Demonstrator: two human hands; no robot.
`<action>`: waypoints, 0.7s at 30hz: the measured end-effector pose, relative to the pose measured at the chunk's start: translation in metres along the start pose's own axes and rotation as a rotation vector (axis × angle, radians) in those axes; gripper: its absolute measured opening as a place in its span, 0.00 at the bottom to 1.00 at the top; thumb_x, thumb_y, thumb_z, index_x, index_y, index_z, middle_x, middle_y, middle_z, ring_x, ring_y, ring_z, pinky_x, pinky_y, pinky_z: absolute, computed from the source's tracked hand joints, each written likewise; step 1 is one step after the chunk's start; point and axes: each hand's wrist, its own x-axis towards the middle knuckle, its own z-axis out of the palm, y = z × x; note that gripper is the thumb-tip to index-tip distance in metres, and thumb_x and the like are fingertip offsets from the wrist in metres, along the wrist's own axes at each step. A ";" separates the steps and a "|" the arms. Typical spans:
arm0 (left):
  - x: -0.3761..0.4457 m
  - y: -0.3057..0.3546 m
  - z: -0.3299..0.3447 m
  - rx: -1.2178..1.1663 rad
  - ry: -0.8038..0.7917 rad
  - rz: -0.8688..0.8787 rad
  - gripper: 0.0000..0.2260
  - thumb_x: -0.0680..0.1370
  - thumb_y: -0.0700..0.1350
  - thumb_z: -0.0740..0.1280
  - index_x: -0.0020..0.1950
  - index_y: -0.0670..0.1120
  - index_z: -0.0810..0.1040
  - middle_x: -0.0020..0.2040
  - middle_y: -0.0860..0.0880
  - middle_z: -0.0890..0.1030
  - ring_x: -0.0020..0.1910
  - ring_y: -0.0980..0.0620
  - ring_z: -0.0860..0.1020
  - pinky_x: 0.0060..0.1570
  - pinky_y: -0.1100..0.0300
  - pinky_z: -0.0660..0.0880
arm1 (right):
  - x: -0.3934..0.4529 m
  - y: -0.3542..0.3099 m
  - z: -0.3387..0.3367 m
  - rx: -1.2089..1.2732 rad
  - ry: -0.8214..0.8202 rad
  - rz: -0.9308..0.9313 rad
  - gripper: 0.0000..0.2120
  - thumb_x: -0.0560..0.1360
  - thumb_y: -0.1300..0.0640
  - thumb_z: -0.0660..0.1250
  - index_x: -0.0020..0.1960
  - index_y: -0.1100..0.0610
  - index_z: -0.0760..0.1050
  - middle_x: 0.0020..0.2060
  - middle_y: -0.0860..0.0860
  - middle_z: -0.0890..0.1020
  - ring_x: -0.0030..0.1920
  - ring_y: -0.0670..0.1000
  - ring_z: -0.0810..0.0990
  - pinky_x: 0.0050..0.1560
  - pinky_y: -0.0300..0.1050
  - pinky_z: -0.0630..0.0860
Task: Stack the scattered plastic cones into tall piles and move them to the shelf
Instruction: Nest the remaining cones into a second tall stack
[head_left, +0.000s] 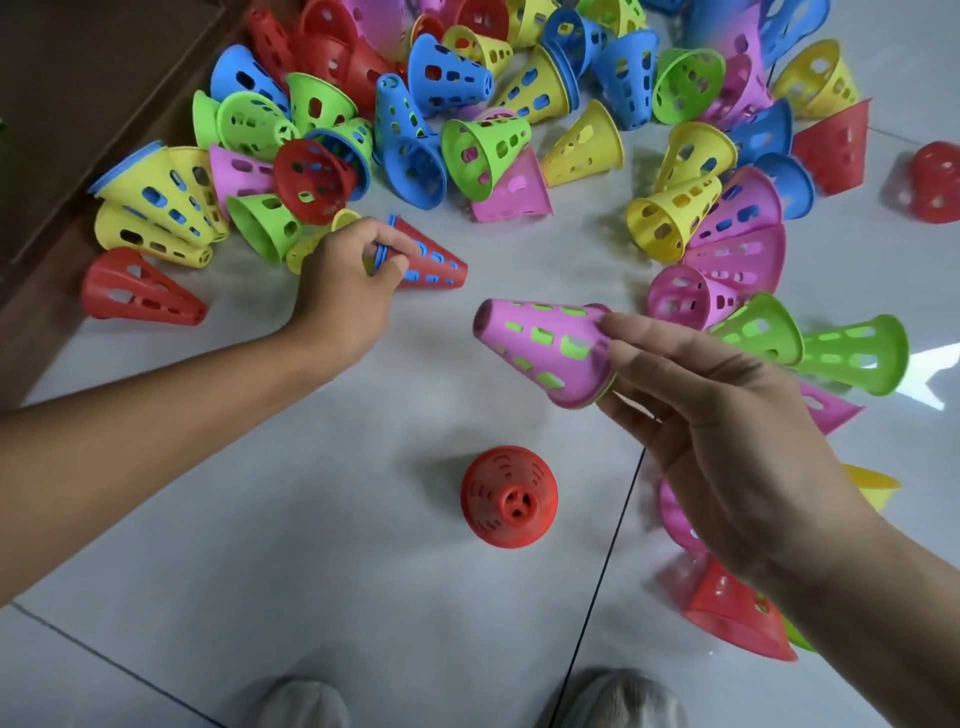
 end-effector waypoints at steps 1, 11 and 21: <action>-0.006 0.000 -0.004 -0.011 -0.018 0.020 0.07 0.77 0.40 0.65 0.48 0.49 0.82 0.43 0.57 0.80 0.43 0.55 0.78 0.45 0.58 0.73 | -0.006 -0.001 0.002 0.016 -0.008 0.015 0.13 0.67 0.62 0.70 0.51 0.60 0.83 0.51 0.53 0.87 0.48 0.48 0.85 0.50 0.40 0.81; -0.080 0.037 -0.035 -0.376 -0.048 -0.052 0.08 0.81 0.33 0.61 0.56 0.44 0.72 0.28 0.55 0.72 0.24 0.56 0.64 0.26 0.62 0.62 | -0.056 0.010 0.013 0.094 -0.057 0.058 0.16 0.66 0.62 0.72 0.54 0.57 0.79 0.37 0.52 0.83 0.39 0.48 0.83 0.45 0.46 0.83; -0.124 0.095 -0.066 -0.939 -0.068 -0.393 0.07 0.82 0.36 0.62 0.57 0.44 0.77 0.35 0.53 0.74 0.27 0.57 0.62 0.28 0.65 0.66 | -0.065 0.044 0.005 0.044 0.037 0.088 0.11 0.75 0.68 0.69 0.57 0.64 0.79 0.46 0.58 0.85 0.44 0.50 0.85 0.46 0.44 0.83</action>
